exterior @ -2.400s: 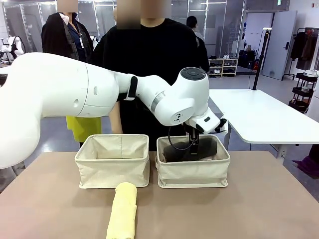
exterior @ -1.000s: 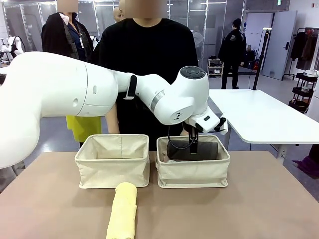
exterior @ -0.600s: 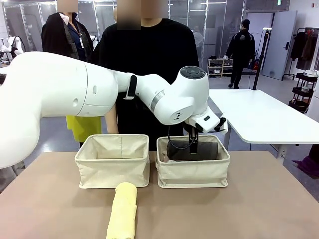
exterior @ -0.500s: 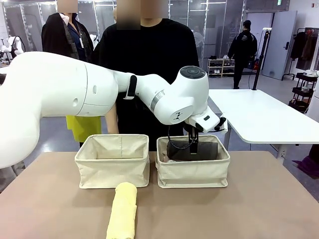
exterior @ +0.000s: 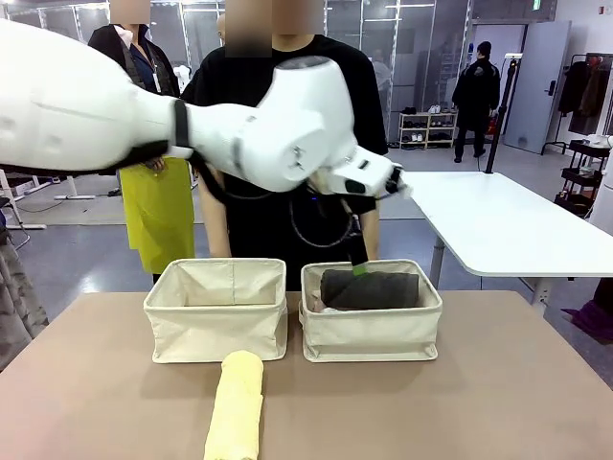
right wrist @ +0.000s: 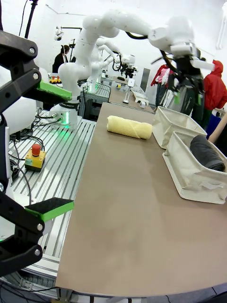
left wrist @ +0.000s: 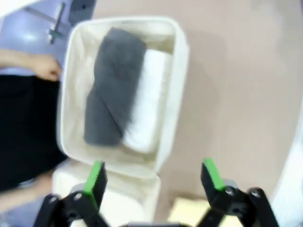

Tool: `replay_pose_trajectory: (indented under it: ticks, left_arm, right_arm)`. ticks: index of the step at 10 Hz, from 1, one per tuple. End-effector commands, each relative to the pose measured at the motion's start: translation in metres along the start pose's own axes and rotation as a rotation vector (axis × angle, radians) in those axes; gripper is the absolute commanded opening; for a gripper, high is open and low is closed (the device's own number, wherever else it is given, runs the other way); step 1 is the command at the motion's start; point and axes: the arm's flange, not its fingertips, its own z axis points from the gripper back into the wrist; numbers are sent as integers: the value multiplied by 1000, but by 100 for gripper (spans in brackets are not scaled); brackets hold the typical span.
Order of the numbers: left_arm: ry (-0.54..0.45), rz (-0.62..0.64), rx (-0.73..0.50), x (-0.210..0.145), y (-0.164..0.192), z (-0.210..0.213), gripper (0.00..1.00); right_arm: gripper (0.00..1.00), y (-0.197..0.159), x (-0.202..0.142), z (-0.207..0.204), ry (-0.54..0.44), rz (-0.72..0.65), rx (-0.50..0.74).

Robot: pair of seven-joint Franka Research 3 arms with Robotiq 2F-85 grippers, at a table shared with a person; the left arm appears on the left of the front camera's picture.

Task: Divide the towels into two baskets.
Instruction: Pick up one hotel-folded towel from the bottom of the table and place it in the Fabric basket indicated by the person.

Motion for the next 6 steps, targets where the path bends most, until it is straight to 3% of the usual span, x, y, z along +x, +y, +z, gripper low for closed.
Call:
replay_pose_trajectory:
  ticks: [1,4,6]
  left_arm:
    - [19,274,32,-95,-43,43,100]
    - [-149,642,-51,-228,-92,98,100]
    - [-341,845,-78,-329,-123,119,100]
  right_arm:
    - [100,2,-3,1,-13,16,0]
    - [100,2,-3,1,-13,16,0]
    - [100,2,-3,1,-13,16,0]
